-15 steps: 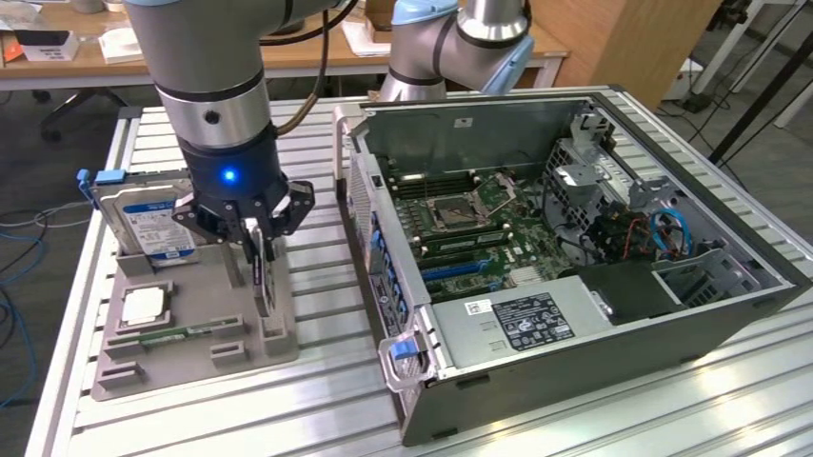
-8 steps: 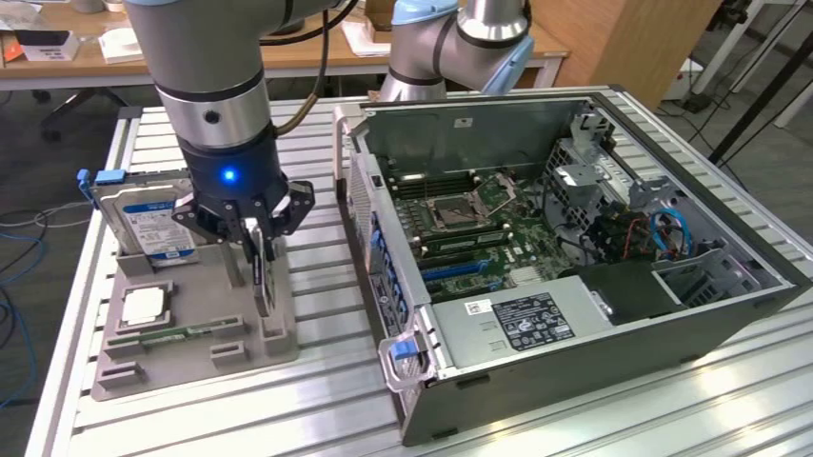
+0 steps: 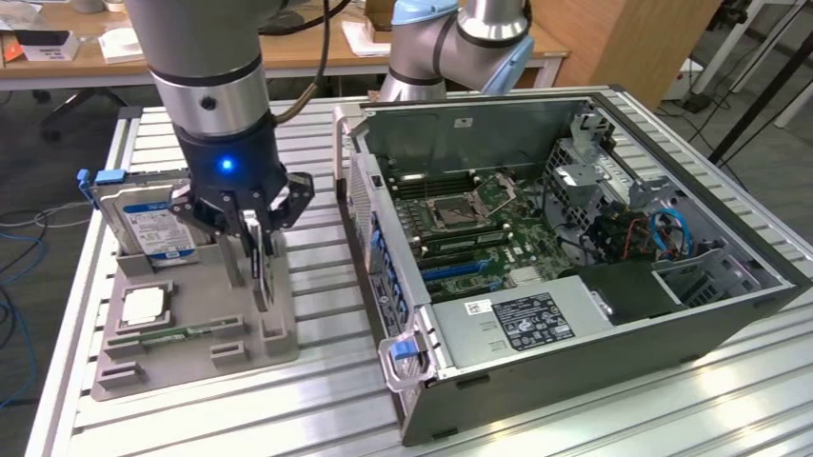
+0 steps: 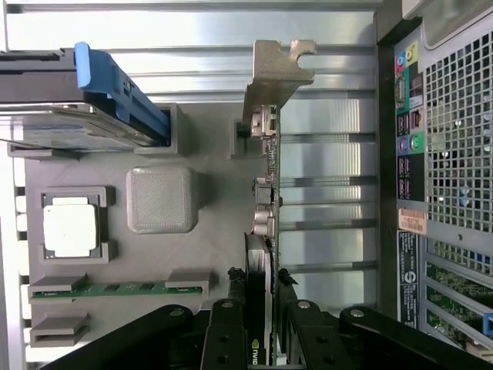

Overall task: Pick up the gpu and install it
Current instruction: 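Pick up the gpu and move the gpu toward the slot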

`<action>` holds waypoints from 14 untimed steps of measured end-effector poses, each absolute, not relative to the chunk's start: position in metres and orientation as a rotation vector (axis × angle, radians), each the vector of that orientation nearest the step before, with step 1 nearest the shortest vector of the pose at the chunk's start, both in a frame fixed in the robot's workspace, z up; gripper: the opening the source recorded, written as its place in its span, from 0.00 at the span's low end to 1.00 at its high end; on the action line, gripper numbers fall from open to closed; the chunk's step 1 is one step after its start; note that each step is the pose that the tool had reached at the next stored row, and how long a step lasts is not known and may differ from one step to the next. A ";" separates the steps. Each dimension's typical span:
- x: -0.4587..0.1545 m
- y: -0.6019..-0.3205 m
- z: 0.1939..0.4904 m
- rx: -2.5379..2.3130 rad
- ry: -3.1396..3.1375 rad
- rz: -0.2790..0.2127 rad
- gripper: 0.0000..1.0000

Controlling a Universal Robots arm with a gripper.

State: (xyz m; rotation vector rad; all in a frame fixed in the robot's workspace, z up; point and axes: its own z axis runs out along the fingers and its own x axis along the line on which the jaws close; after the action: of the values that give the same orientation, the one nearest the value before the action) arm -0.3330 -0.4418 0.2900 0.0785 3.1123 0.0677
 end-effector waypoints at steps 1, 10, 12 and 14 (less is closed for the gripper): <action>-0.333 -0.442 0.292 0.078 3.112 0.068 0.26; -0.333 -0.442 0.313 0.079 3.114 0.064 0.26; -0.333 -0.442 0.318 0.078 3.114 0.064 0.26; -0.333 -0.442 0.323 0.078 3.114 0.063 0.26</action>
State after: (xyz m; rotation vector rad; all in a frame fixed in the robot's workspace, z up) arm -0.3330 -0.4419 0.3226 0.0785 3.1139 0.0632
